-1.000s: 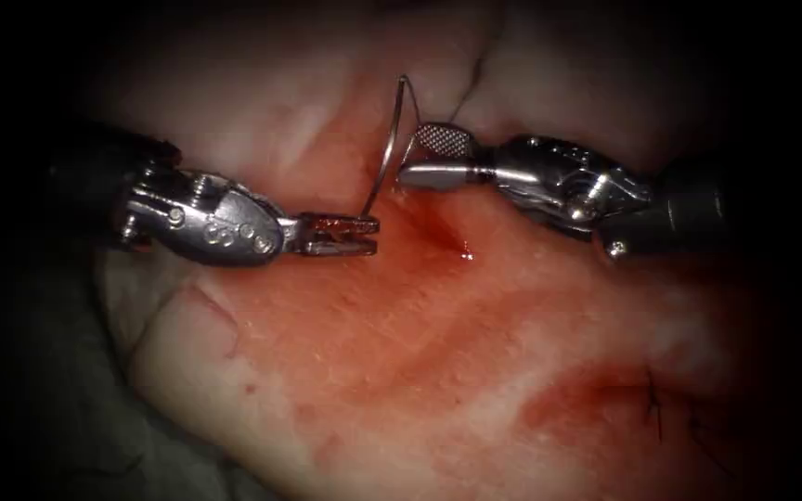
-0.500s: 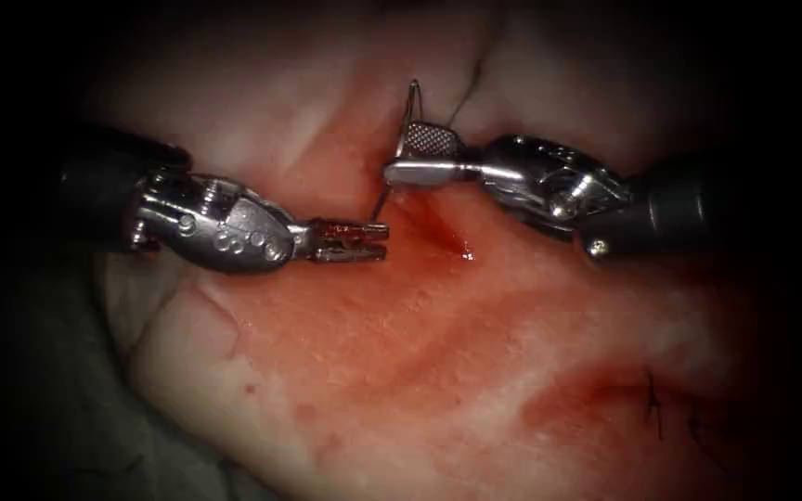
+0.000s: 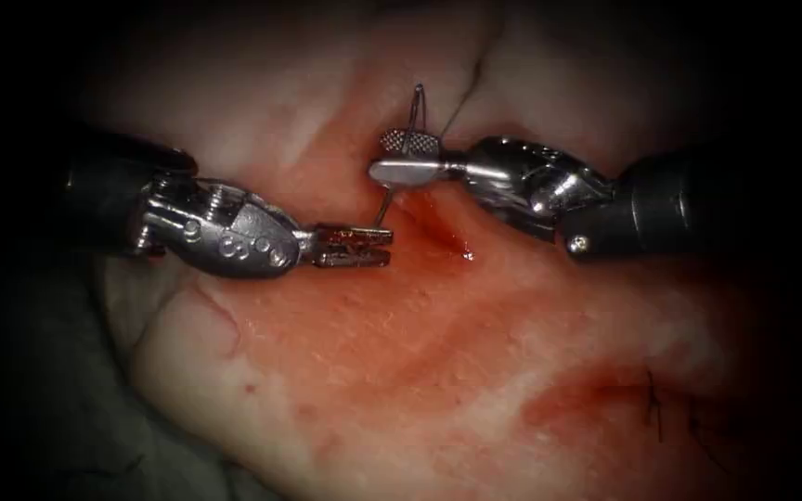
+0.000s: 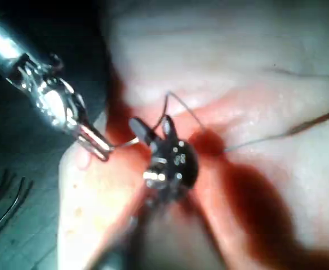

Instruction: Wound Closure

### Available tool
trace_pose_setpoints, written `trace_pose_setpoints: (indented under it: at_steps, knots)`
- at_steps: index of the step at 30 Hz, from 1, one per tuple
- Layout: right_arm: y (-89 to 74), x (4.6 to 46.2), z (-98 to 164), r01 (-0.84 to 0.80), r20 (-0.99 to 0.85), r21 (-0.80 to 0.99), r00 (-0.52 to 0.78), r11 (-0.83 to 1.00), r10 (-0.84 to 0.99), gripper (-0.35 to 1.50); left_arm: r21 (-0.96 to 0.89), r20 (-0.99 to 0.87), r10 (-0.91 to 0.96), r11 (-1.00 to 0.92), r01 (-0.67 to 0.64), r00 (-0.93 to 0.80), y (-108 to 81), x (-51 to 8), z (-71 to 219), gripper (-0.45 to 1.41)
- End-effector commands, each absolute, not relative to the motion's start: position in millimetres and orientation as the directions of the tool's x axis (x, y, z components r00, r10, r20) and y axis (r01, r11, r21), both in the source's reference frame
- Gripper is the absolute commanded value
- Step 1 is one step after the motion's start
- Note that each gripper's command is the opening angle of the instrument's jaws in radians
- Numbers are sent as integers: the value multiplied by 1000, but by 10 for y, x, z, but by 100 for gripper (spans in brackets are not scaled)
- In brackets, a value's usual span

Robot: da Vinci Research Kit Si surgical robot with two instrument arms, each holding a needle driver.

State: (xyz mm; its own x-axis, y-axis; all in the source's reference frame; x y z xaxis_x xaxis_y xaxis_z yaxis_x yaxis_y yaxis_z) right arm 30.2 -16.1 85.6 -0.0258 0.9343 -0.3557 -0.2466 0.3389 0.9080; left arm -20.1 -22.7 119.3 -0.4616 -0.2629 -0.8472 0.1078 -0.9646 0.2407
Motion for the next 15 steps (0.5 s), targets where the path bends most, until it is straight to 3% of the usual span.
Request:
trace_pose_setpoints:
  at_steps: [1,2,3,10,11,12,15]
  knots:
    - [-166,309,861,-247,-357,907,-25,341,934,4,239,-848,-262,-965,108,-461,-232,-206,1198,-45]
    - [-166,309,861,-244,-357,908,-24,341,934,-25,239,-848,-262,-965,108,-461,-232,-206,1198,-45]
    - [-166,308,860,-235,-355,910,-14,342,935,-35,238,-847,-262,-965,111,-462,-232,-206,1198,-45]
    - [-158,298,859,-293,-408,873,1,390,913,-35,225,-841,-261,-965,134,-473,-235,-209,1196,-45]
    - [-158,296,859,-292,-413,871,3,395,911,-35,216,-841,-255,-967,137,-478,-235,-210,1195,-15]
    - [-157,292,859,-293,-423,866,6,406,906,-35,146,-852,-179,-984,106,-491,-234,-211,1195,37]
    - [-156,289,859,-295,-444,855,13,427,896,-35,56,-867,-78,-997,59,-493,-234,-213,1194,88]
